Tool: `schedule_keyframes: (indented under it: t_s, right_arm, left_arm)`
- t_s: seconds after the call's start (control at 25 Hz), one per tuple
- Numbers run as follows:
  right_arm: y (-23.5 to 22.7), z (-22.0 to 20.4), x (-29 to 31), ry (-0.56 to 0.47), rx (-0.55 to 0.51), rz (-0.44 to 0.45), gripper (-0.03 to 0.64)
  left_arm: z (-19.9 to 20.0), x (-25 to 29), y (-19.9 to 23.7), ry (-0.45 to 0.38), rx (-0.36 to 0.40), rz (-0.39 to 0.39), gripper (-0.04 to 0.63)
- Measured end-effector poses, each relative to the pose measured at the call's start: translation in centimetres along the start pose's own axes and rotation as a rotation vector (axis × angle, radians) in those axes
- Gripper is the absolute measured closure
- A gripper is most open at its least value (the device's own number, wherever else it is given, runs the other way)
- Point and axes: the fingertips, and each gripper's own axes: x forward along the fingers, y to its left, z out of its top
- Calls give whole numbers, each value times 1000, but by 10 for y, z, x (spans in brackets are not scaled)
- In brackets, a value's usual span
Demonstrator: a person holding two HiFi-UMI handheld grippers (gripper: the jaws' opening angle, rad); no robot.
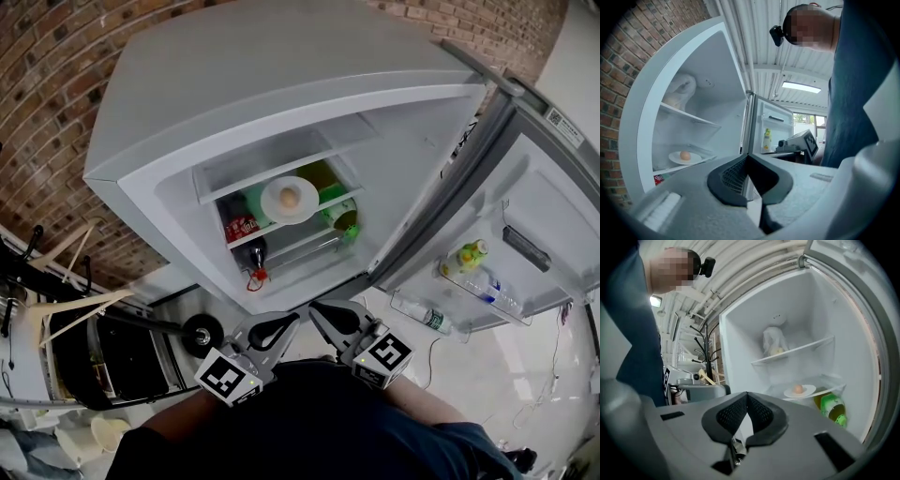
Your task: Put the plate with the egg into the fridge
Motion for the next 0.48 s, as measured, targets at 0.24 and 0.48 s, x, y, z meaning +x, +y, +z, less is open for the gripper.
schedule_keyframes:
  t_s: [0.24, 0.48]
  right_arm:
    - [4, -4, -4, 6, -28, 1, 606]
    - [7, -4, -6, 15, -31, 0, 606]
  left_arm:
    - [0, 1, -4, -2, 0, -6, 592]
    - [0, 2, -7, -2, 6, -11, 592]
